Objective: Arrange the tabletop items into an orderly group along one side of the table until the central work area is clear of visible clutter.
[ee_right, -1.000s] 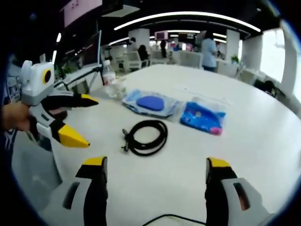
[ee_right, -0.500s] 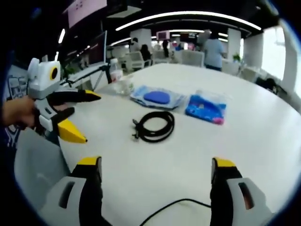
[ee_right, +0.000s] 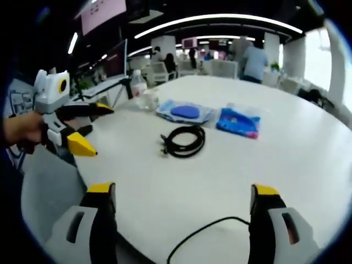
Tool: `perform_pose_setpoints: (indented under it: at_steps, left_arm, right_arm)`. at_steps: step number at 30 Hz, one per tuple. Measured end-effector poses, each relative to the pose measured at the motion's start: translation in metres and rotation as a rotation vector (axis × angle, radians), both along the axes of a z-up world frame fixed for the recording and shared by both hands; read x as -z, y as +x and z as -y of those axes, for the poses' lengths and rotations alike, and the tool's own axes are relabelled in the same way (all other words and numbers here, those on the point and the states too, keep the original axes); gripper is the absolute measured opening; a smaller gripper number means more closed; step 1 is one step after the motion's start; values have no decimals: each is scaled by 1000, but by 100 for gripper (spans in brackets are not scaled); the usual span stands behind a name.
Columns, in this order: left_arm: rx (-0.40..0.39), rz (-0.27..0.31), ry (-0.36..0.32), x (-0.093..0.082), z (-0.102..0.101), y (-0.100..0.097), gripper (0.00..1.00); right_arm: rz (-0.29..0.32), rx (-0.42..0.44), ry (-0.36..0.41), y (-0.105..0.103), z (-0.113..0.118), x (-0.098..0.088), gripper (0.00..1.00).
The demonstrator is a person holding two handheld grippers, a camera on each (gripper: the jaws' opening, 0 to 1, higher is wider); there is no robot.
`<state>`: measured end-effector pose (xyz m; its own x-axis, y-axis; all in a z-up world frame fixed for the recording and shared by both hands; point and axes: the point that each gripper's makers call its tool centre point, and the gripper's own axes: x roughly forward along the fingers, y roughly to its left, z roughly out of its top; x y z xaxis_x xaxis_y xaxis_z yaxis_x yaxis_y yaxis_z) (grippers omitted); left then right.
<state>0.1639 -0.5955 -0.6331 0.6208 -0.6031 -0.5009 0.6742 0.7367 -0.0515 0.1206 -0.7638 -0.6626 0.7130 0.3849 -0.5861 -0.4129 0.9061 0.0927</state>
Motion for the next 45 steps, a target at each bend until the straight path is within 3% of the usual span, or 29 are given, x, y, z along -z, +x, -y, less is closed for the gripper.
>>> perform_pose_setpoints:
  at_steps: [5,9,15,20,25,27,30,37,39,42,45]
  left_arm:
    - [-59,33,-11,-6,-19,-5,100]
    - [-82,69,-59,-16,-29,-9,100]
    - [-140,131,-78,-30,-51,-14,100]
    - [-203,122,-91,-26,-68,-21,100]
    - [-207,106,-76,-21,-72,-26,100]
    - [-212,123,-101,-28,-71,-26,100]
    - [-198,140,-76,-30,-71,-31,100]
    - [-178,205,-92,-45,-71,-40,100]
    - [-216,231,-77,-47,-80,-37,100]
    - [-237,237,-138,-52,-84,-34,100]
    - [-254,241,-144,-52,-88,-33,100]
  right_arm:
    - [46,18,-60,-8,6,-9,100]
    - [89,9,-79,-17,1,-17,100]
    - [116,0,-107,-23,-4,-25,100]
    - [132,-1,-84,-31,-10,-33,100]
    - [259,-5,-74,-32,-16,-56,100]
    - [256,1,-53,-34,-17,-58,100]
    - [222,3,-57,-36,-15,-53,100]
    - [211,1,-58,-42,-18,-51,100]
    - [205,-11,-75,-41,-20,-48,100]
    - [196,-22,-67,-39,-23,-45,100]
    - [195,-30,-62,-38,-24,-44,100]
